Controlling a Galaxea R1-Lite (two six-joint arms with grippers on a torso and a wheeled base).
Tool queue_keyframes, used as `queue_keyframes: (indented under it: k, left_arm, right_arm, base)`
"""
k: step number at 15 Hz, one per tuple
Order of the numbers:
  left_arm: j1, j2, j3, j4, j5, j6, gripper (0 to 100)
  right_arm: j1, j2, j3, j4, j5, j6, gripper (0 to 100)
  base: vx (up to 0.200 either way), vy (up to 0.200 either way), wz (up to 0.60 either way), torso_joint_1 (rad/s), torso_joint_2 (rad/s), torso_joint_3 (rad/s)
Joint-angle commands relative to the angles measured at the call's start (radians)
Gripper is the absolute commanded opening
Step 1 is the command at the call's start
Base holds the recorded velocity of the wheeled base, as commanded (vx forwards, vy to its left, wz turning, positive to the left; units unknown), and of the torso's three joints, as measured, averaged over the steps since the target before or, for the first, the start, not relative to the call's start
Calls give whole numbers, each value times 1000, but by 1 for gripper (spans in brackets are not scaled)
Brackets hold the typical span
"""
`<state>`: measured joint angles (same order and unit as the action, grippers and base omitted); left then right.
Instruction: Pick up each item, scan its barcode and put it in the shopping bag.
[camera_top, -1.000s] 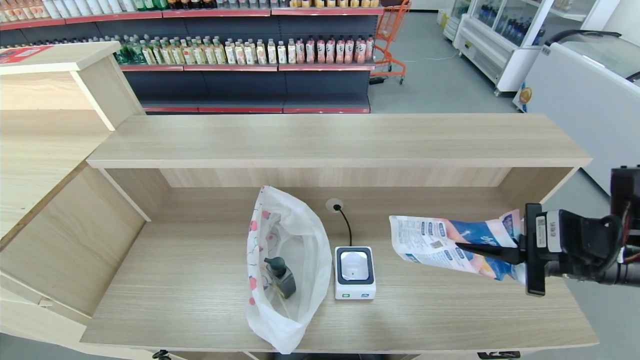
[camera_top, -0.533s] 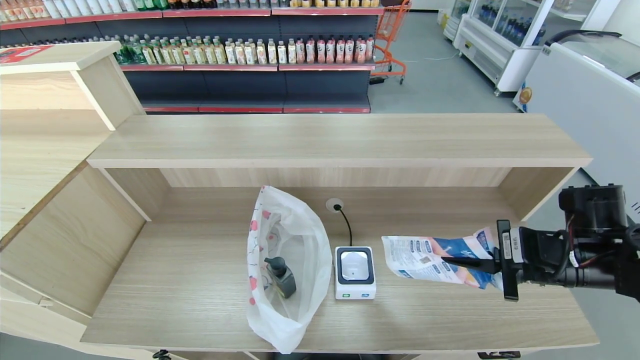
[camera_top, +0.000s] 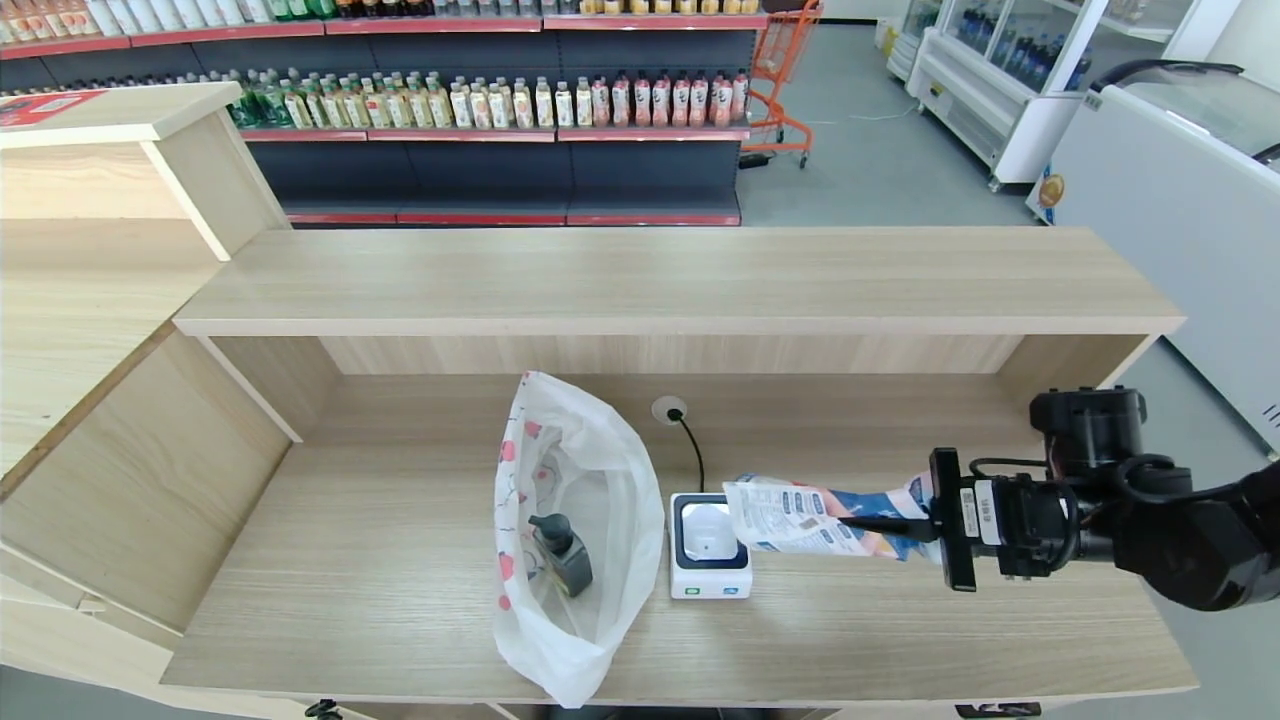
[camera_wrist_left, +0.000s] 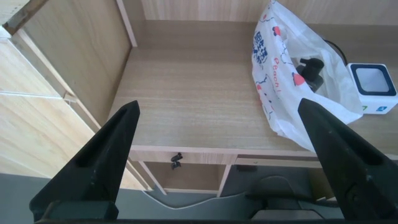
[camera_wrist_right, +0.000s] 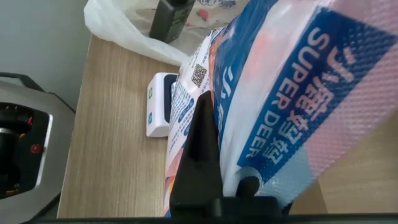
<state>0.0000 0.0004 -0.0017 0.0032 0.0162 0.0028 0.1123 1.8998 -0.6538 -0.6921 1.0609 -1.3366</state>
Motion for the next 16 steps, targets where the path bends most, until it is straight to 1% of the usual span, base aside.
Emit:
queue_keyframes:
  k: [1, 3, 7, 12, 16]
  left_arm:
    - [0, 0, 0, 0, 1, 0, 100]
    - [0, 0, 0, 0, 1, 0, 100]
    - [0, 0, 0, 0, 1, 0, 100]
    - [0, 0, 0, 0, 1, 0, 100]
    - [0, 0, 0, 0, 1, -1, 100]
  right_arm:
    - [15, 74, -21, -1, 37, -47, 0]
    - [17, 97, -30, 2, 47, -84, 0]
    - [18, 151, -124, 5, 50, -98, 0]
    - [30, 186, -176, 6, 51, -104, 0]
    - [76, 245, -234, 6, 51, -110, 0]
  base:
    - [0, 0, 0, 0, 0, 0]
    - [0, 0, 0, 0, 0, 0]
    - [0, 0, 0, 0, 0, 0]
    - [0, 0, 0, 0, 0, 0]
    - [0, 0, 0, 0, 0, 0]
